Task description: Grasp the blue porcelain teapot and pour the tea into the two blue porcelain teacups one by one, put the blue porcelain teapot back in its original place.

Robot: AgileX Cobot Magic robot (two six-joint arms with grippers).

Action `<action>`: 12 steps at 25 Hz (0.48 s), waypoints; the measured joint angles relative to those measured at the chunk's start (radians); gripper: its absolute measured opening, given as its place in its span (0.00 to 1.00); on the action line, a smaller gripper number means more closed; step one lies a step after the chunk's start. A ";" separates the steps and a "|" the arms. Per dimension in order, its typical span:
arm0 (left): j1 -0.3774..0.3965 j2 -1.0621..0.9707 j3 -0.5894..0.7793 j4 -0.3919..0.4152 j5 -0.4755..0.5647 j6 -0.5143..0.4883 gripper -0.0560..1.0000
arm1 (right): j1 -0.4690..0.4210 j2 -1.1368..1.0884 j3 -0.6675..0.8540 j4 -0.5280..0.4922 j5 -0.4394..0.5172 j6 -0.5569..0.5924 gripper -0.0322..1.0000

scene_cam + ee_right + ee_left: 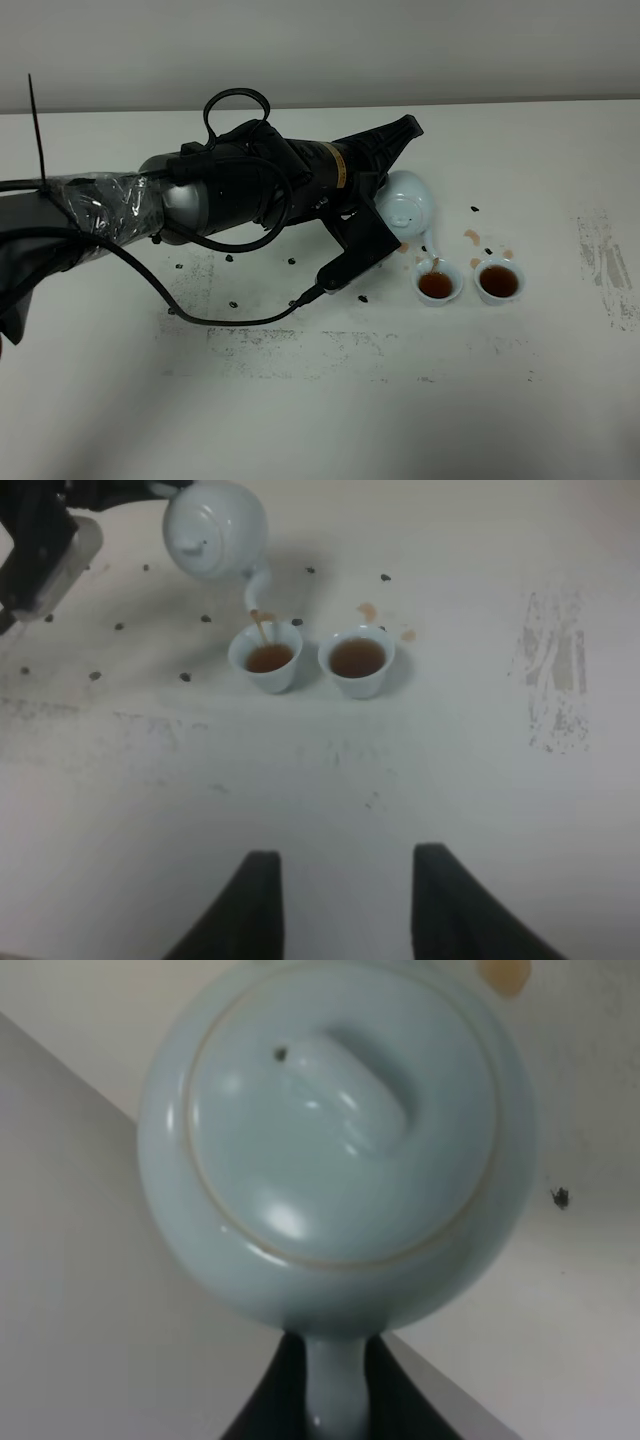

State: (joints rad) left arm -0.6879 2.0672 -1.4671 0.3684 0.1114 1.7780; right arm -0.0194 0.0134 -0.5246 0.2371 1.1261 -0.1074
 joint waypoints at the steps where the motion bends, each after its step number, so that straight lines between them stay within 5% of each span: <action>1: 0.000 0.000 0.000 0.000 0.000 0.000 0.09 | 0.000 0.000 0.000 0.000 0.000 0.000 0.32; 12: 0.000 0.000 0.000 0.000 0.000 0.002 0.09 | 0.000 0.000 0.000 0.000 0.000 0.000 0.32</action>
State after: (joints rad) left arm -0.6879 2.0672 -1.4671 0.3684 0.1114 1.7802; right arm -0.0194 0.0134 -0.5246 0.2371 1.1261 -0.1074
